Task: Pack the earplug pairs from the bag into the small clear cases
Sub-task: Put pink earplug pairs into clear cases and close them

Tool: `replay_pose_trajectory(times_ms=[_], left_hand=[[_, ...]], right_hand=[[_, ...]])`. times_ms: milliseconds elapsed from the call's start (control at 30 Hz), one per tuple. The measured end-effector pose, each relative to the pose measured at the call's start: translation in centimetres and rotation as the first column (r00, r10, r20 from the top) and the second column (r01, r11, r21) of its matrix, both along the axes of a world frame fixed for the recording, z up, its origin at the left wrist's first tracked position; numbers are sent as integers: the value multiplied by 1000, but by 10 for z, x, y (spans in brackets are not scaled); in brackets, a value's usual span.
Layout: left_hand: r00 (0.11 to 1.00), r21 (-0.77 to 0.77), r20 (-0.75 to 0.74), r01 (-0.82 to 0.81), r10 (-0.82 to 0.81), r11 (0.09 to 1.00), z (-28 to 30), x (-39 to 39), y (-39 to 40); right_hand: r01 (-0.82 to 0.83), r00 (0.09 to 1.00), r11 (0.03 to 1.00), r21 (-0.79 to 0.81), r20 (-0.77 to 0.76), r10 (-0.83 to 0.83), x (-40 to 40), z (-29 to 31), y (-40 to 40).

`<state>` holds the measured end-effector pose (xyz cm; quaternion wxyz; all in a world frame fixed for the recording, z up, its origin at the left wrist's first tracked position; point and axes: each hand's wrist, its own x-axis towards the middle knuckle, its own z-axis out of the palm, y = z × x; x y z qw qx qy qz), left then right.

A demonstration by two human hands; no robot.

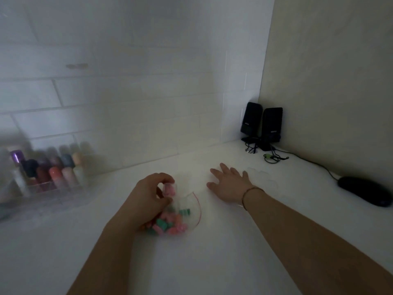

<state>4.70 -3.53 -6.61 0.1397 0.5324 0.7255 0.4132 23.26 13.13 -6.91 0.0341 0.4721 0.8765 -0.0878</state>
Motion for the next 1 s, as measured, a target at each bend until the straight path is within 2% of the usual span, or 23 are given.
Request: replay_pose_trajectory(times_ms=[67,167,267,333,400,467,500,567,667,733,800,900,1000], left_hand=[[998,65,-36,-43,46,997,7,-1,-2],[984,279,-157,-41,88,959,18,12,-4],[970,497,-242,118,7,860,29,47,-4],[938,517,-340,242,-62,821,29,75,3],[896,342,-424,295,-133,892,26,99,14],[845,56,-507,233,-173,971,22,112,33],[831,-64,-524,180,-187,982,20,114,43],[837,-202,-516,86,-180,976,19,113,62],[815,-269,-568,-54,-113,962,18,106,82],[829,-326,-550,-101,-102,940,18,97,89],[882,-397,-450,-56,-142,916,21,89,93],[929,-456,-303,53,-211,889,28,83,93],[927,-408,-319,56,-200,911,25,84,90]], right_hand=[[-12,1000,999,36,9,12,9,-2,0],[-21,1000,996,83,2,21,42,-6,0],[0,1000,995,99,7,-1,82,-9,0],[20,1000,992,123,9,-21,102,-10,0],[24,1000,990,139,-5,-24,115,-7,0],[23,1000,991,134,-17,-21,124,-3,0],[24,1000,991,133,-20,-21,127,-2,0],[36,999,990,139,-30,-32,131,0,-2],[25,997,980,197,-78,-10,125,1,-7],[-30,984,975,220,-167,68,111,4,-11],[-78,964,977,199,-236,125,94,5,-16],[-46,970,982,186,-226,88,75,4,-20],[12,981,965,264,-192,40,70,5,-25]])
